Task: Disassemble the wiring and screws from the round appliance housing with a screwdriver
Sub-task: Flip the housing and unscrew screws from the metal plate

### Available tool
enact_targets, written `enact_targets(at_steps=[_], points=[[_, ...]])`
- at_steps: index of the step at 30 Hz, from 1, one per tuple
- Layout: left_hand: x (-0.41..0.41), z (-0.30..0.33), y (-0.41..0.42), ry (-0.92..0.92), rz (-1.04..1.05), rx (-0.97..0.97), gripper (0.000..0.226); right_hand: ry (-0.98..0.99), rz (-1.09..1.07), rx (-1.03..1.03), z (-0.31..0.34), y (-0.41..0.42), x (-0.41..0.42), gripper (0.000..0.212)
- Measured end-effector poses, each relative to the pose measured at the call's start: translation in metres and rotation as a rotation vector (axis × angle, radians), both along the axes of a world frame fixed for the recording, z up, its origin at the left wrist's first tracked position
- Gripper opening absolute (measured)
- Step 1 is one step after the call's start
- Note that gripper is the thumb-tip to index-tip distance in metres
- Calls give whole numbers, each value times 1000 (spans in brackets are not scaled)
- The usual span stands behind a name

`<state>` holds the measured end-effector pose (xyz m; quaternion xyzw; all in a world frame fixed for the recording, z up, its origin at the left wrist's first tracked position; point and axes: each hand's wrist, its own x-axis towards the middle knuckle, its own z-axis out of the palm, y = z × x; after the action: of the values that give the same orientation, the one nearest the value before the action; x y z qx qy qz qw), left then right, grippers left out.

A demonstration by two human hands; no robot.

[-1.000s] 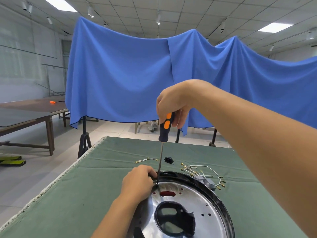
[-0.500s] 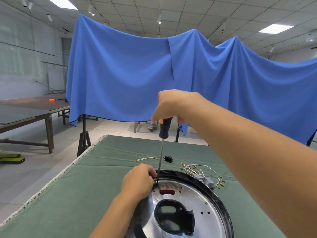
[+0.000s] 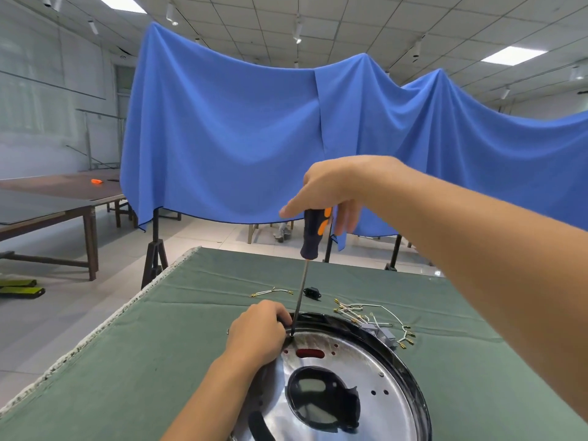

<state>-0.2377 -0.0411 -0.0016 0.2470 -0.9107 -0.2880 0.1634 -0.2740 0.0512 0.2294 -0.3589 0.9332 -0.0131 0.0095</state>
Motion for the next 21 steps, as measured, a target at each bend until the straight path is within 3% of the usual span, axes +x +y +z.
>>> enact_targets(at_steps=[2, 4, 9, 10, 12, 14, 17, 21], points=[[0, -1, 1, -1, -5, -4, 42, 314, -75, 129, -5, 1, 1, 40], [1, -1, 1, -1, -12, -10, 41, 418, -50, 145, -8, -2, -1, 34], [1, -1, 1, -1, -12, -18, 40, 40, 78, 79, 6, -4, 8, 10], [1, -1, 0, -3, -12, -18, 40, -8, 91, 80, 5, -4, 9, 16], [1, -1, 0, 0, -16, -19, 41, 11, 84, 46, -2, -3, 5, 21], [1, -1, 1, 3, -21, -22, 41, 195, 38, 1, -9, 0, -1, 37], [2, -2, 1, 4, -25, -33, 41, 388, 6, -1, -20, 1, -11, 34], [1, -2, 1, 6, -21, -36, 38, 77, 88, -156, -11, 1, -16, 14]])
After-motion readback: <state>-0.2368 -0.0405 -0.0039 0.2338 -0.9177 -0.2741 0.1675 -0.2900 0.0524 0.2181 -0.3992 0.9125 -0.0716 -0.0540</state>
